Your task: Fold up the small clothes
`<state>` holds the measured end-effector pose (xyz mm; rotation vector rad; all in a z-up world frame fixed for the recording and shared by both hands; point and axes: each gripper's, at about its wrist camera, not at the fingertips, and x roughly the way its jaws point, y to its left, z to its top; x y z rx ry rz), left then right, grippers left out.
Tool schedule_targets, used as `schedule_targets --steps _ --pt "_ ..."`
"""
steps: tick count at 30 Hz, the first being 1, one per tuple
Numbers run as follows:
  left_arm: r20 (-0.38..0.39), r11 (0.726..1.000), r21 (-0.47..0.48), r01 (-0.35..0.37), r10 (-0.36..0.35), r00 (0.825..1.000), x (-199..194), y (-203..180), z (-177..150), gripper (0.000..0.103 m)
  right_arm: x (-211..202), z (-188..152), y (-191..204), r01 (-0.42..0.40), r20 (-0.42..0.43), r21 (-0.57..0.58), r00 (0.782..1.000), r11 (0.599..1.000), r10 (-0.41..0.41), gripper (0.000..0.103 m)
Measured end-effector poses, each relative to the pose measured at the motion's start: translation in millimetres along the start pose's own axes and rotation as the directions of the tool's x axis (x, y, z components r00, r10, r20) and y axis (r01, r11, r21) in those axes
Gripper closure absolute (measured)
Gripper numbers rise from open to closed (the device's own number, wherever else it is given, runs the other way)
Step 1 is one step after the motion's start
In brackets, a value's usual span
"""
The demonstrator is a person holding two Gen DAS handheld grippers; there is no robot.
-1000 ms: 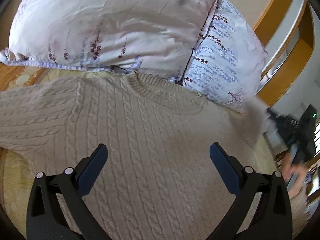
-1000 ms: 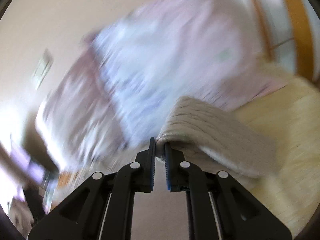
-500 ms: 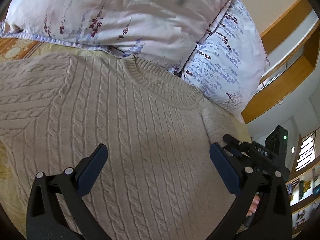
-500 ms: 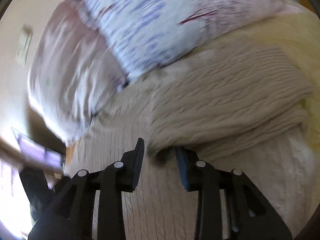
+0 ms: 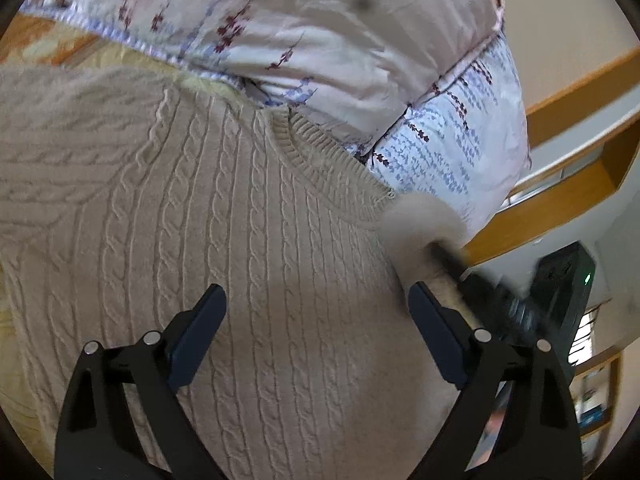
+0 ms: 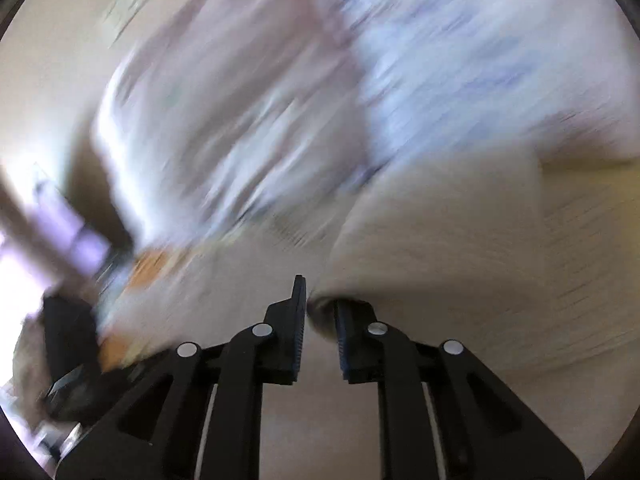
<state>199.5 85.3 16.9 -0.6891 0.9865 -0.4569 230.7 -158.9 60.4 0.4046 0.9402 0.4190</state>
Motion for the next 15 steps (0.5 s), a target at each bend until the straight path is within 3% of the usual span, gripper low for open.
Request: schedule_targets --steps 2,7,10,13,15 --pt "-0.023 0.999 -0.035 0.015 -0.016 1.0 5.1 3.7 0.4 0.012 12.5 -9.5 -1.5 -0.011 -0.074 0.031 0.997 0.999 0.014 0.064" --pt "-0.065 0.996 -0.085 0.036 -0.041 0.997 19.2 5.2 0.9 0.021 -19.5 -30.7 -56.9 0.003 -0.034 0.226 0.999 0.974 0.005 0.061" --pt "-0.06 0.993 -0.116 0.034 -0.041 0.997 24.4 6.3 4.2 0.026 -50.7 -46.4 -101.5 0.038 0.031 0.398 0.998 0.917 -0.055 0.061" --pt "-0.049 0.987 -0.161 0.028 -0.036 0.998 27.5 11.6 9.8 0.035 -84.6 -62.7 -154.5 0.039 0.112 0.598 0.985 0.801 -0.131 0.061" --pt "-0.035 0.982 -0.185 0.017 -0.024 0.999 29.5 15.7 15.0 0.044 -95.4 -66.4 -175.6 0.04 0.146 0.654 0.973 0.756 -0.178 0.061"
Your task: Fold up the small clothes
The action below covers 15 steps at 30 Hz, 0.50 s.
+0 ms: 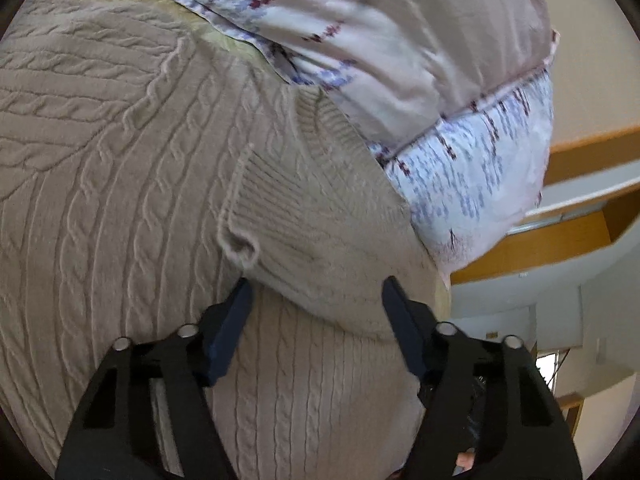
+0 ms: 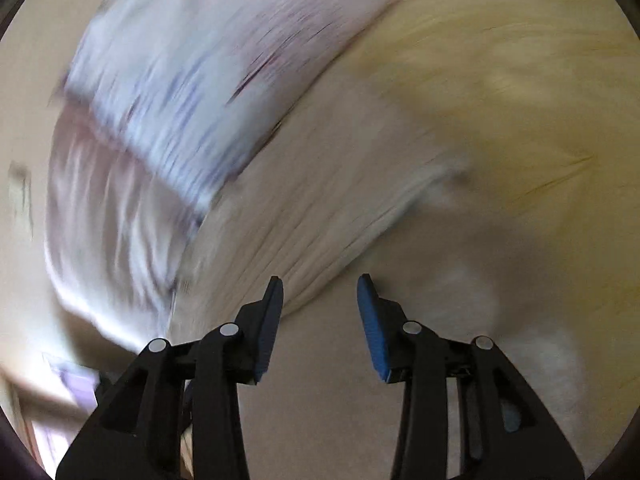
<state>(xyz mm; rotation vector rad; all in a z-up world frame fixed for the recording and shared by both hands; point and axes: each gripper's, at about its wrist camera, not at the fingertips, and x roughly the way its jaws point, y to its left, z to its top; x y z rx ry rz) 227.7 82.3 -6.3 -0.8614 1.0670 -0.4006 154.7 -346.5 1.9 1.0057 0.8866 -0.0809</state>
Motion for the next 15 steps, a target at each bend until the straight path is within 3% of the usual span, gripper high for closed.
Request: schedule_targets --steps 4,6,7,9,12,15 --pt "0.022 0.999 -0.02 -0.029 0.03 0.999 1.4 6.2 9.5 0.063 2.1 15.0 -11.7 -0.011 0.096 0.059 0.995 0.998 0.006 0.062" --pt "0.029 0.999 -0.014 -0.048 0.048 0.998 2.7 7.3 11.9 0.073 7.3 20.9 -15.7 -0.014 0.107 0.067 0.994 0.998 0.007 0.075" --pt "0.029 0.998 -0.006 -0.055 0.055 0.998 4.0 7.3 13.1 0.082 9.2 23.8 -18.1 -0.018 0.107 0.075 0.994 0.997 0.01 0.092" --pt "0.022 0.998 0.008 -0.062 0.062 0.998 6.4 7.4 14.2 0.093 7.2 22.0 -24.1 -0.031 0.143 0.097 0.99 0.995 0.017 0.095" --pt "0.042 0.995 0.04 -0.092 0.09 0.995 4.9 4.8 14.1 0.095 -10.0 11.8 -27.0 -0.033 0.227 0.091 0.974 0.995 0.011 0.095" --pt "0.092 0.986 0.096 -0.135 0.126 0.988 -1.7 -2.0 16.9 0.095 -13.9 3.5 -14.9 0.007 0.256 0.031 0.967 1.0 -0.015 0.095"
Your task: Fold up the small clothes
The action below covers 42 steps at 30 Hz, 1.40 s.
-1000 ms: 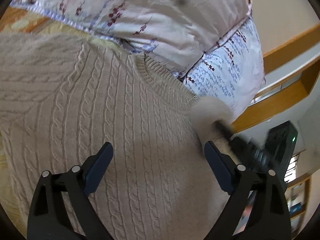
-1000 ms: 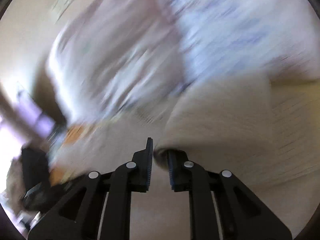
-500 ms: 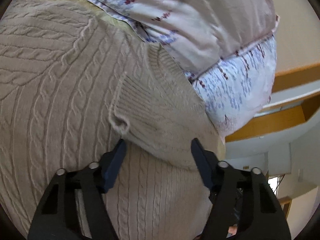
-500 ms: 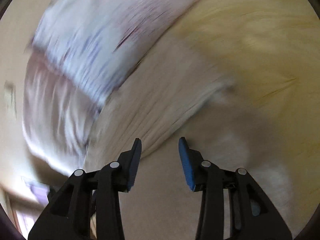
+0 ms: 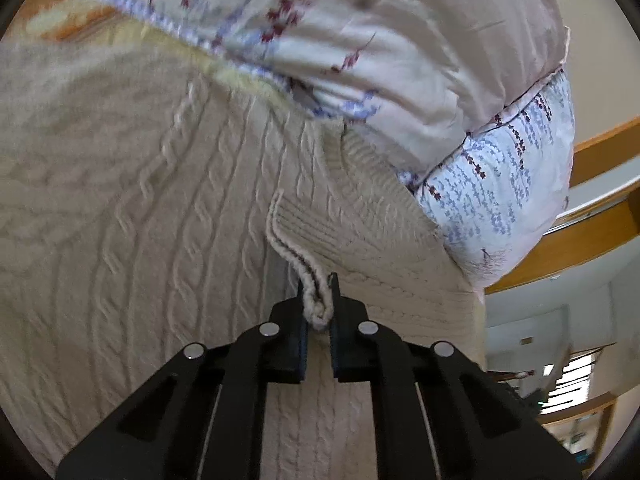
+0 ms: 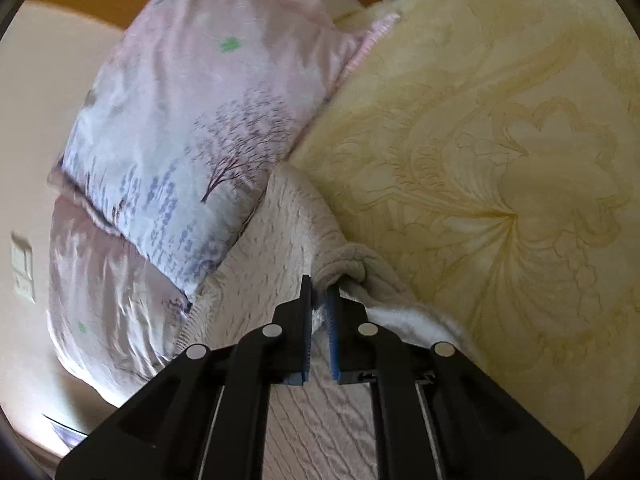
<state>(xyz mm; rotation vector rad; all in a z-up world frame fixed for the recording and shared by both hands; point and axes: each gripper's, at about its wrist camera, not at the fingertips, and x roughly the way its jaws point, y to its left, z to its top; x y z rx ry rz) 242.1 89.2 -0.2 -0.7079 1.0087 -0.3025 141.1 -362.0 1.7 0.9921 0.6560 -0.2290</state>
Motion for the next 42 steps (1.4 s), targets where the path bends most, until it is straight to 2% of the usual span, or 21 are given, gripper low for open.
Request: schedule_targets --steps 3,7,9,11,12,13,14,15,18,21,22,25,27,30,32,38,40,42 --pt "0.024 0.998 0.034 -0.058 0.057 0.998 -3.6 -1.5 2.8 0.095 1.6 -6.2 15.7 0.051 0.02 -0.086 0.999 0.995 -0.05 0.095" --pt "0.0 0.993 0.045 -0.108 0.108 0.994 -2.2 1.6 -3.1 0.093 7.1 -11.3 24.3 0.159 0.019 -0.163 0.987 0.974 -0.159 0.094" --pt "0.001 0.989 0.064 -0.131 0.131 0.991 -8.4 0.6 -6.2 0.089 6.1 -13.6 22.0 0.195 0.011 -0.176 0.981 0.965 -0.196 0.084" --pt "0.003 0.991 0.07 -0.115 0.115 0.993 -23.9 4.4 -9.5 0.072 1.6 -16.9 20.6 0.197 0.003 -0.188 0.98 0.962 -0.2 0.063" --pt "0.005 0.993 0.071 -0.097 0.097 0.995 -33.7 8.4 -10.7 0.058 -2.1 -18.6 20.6 0.19 0.006 -0.194 0.981 0.962 -0.193 0.058" --pt "0.017 0.995 0.068 -0.071 0.07 0.997 -49.9 16.6 -11.8 0.049 -5.7 -20.2 21.3 0.186 0.013 -0.201 0.982 0.962 -0.187 0.049" --pt "0.028 0.997 0.061 -0.055 0.053 0.998 -63.3 24.8 -11.7 0.045 -12.7 -23.3 22.6 0.18 0.034 -0.217 0.984 0.959 -0.177 0.042" --pt "0.043 0.998 0.047 -0.045 0.043 0.998 -77.9 35.4 -10.8 0.041 -16.6 -25.8 24.4 0.17 0.046 -0.235 0.985 0.957 -0.164 0.041" --pt "0.119 0.998 -0.016 -0.057 0.059 0.991 -129.2 76.9 -10.0 0.041 -25.1 -36.1 31.4 0.098 0.043 -0.297 0.995 0.95 -0.089 0.037" --pt "0.2 0.984 -0.105 -0.147 0.165 0.966 -174.7 121.1 -2.1 0.043 -22.3 -47.4 38.2 0.011 0.001 -0.344 1.0 0.939 -0.012 0.034" --pt "0.223 0.972 -0.156 -0.178 0.21 0.952 -189.5 139.0 3.0 0.043 -20.3 -50.5 40.2 -0.011 -0.015 -0.355 1.0 0.935 0.006 0.034" --pt "0.255 0.94 -0.279 -0.194 0.268 0.929 -214.1 178.7 13.4 0.047 -12.7 -62.2 46.0 -0.093 -0.074 -0.378 0.995 0.921 0.07 0.034" --pt "0.274 0.924 -0.346 -0.164 0.267 0.924 -224.9 201.6 18.2 0.049 -12.2 -67.3 49.8 -0.126 -0.096 -0.394 0.991 0.91 0.095 0.034" --pt "0.306 0.884 -0.437 -0.163 0.316 0.898 -235.8 229.0 26.3 0.053 -14.4 -70.9 54.0 -0.148 -0.103 -0.419 0.988 0.896 0.115 0.034" --pt "0.315 0.872 -0.466 -0.147 0.319 0.894 -236.9 239.7 31.6 0.056 -13.8 -72.3 53.9 -0.15 -0.113 -0.42 0.987 0.895 0.112 0.033" --pt "0.345 0.856 -0.512 -0.072 0.282 0.895 -230.7 256.0 48.9 0.072 -7.9 -72.2 50.9 -0.164 -0.147 -0.399 0.983 0.902 0.113 0.033" --pt "0.356 0.839 -0.543 -0.044 0.277 0.893 -231.3 264.1 48.2 0.085 -7.0 -72.4 50.3 -0.173 -0.158 -0.393 0.98 0.903 0.119 0.033" --pt "0.369 0.817 -0.576 -0.011 0.271 0.889 -233.0 274.4 48.2 0.092 -6.3 -73.1 50.2 -0.18 -0.166 -0.393 0.979 0.902 0.123 0.033"
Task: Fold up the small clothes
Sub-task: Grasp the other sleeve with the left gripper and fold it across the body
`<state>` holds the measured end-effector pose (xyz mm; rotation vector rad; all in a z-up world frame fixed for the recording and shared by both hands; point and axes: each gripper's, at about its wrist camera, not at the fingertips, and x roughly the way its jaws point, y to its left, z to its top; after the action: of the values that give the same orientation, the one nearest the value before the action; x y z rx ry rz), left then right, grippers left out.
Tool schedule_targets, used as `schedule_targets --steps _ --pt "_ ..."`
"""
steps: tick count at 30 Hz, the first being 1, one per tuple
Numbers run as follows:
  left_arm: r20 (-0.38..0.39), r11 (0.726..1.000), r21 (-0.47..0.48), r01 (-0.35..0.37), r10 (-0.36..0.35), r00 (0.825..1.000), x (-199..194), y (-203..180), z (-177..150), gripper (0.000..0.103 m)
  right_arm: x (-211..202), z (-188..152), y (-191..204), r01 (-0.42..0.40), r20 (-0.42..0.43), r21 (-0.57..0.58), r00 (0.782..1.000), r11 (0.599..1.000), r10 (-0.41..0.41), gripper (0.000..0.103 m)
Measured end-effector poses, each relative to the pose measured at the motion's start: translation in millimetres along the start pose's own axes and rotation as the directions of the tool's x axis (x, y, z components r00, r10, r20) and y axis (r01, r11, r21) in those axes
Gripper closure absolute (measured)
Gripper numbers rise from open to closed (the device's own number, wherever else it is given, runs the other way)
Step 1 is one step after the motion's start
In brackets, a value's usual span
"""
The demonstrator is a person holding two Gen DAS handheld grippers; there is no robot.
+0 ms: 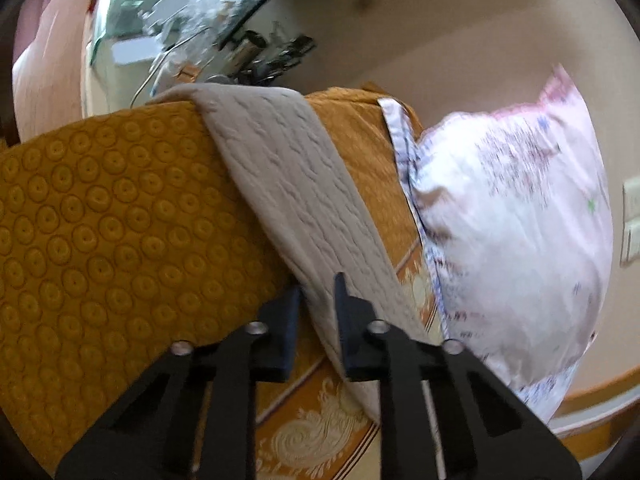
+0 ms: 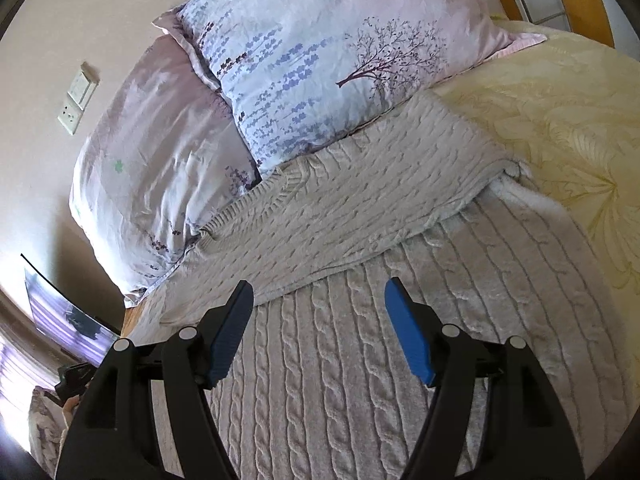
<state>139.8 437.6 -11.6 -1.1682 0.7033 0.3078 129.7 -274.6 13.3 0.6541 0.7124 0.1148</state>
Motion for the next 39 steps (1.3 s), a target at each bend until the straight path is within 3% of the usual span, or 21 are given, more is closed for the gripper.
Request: schedule_targets --steps 3,6,9,13,16,19,22,24,28,29,31,35,36,37,39 --pt "0.008 1.0 -0.018 0.005 -0.004 1.0 -0.1 -0.2 0.4 0.097 0.7 -0.5 2.2 -0.011 -0.005 -0.009 1.0 1.0 0.011 0.033" --pt "0.053 0.998 0.035 0.043 -0.045 0.998 -11.0 -21.0 -4.8 0.098 2.0 0.0 2.6 -0.026 -0.016 -0.01 1.0 1.0 0.026 0.033" --pt "0.064 0.985 0.096 0.145 -0.152 0.986 -23.0 -54.4 -16.8 0.098 3.5 0.3 0.6 -0.049 -0.03 0.003 0.998 0.999 0.049 0.033" --pt "0.002 0.94 0.205 0.274 -0.28 0.96 -28.9 -113.3 -48.4 0.098 4.4 0.1 -1.5 -0.067 -0.036 0.018 0.997 0.998 0.067 0.033" --pt "-0.096 0.888 0.29 0.357 -0.344 0.934 -24.3 -159.7 -87.1 0.098 5.5 -0.2 -2.9 -0.08 -0.044 0.027 0.996 0.996 0.082 0.028" --pt "-0.218 0.818 0.382 0.429 -0.372 0.902 -11.2 -206.4 -142.1 0.098 4.2 -0.9 -4.8 -0.092 -0.039 0.035 0.995 0.995 0.094 0.028" --pt "-0.351 0.756 0.443 0.482 -0.349 0.869 11.9 -240.7 -205.9 0.098 4.5 -0.3 -4.9 -0.111 -0.054 0.038 0.992 0.993 0.113 0.024" --pt "-0.423 0.734 0.472 0.488 -0.297 0.856 31.4 -254.0 -246.8 0.098 4.6 1.5 -3.1 -0.123 -0.074 0.031 0.989 0.992 0.125 0.021" --pt "-0.552 0.702 0.553 0.448 -0.094 0.829 80.5 -262.9 -330.9 0.093 -5.9 4.8 -3.5 -0.103 -0.073 0.016 0.992 0.995 0.104 0.021" --pt "-0.572 0.697 0.567 0.438 -0.049 0.819 88.3 -261.1 -343.2 0.088 -8.6 5.8 -4.3 -0.092 -0.07 0.011 0.993 0.996 0.093 0.021" --pt "-0.597 0.684 0.592 0.427 0.016 0.802 94.0 -255.8 -359.1 0.068 -16.7 11.8 -5.2 -0.061 -0.067 -0.007 0.996 0.998 0.061 0.021" --pt "-0.637 0.64 0.59 0.493 -0.007 0.771 66.6 -239.8 -351.5 0.056 -27.3 24.6 10.3 -0.033 -0.068 -0.115 0.997 0.993 0.025 0.021" --pt "-0.637 0.625 0.592 0.509 -0.025 0.771 55.9 -235.7 -345.1 0.055 -28.1 26.9 18.8 -0.037 -0.069 -0.159 0.997 0.987 0.026 0.021" --pt "-0.621 0.608 0.604 0.515 -0.045 0.783 44.6 -227.7 -331.9 0.055 -28.1 29.1 34.0 -0.048 -0.073 -0.23 0.997 0.972 0.032 0.021" --pt "-0.545 0.6 0.651 0.464 -0.056 0.837 30.8 -216.1 -303.6 0.056 -23.9 28.9 59.7 -0.069 -0.084 -0.341 0.996 0.938 0.043 0.022"
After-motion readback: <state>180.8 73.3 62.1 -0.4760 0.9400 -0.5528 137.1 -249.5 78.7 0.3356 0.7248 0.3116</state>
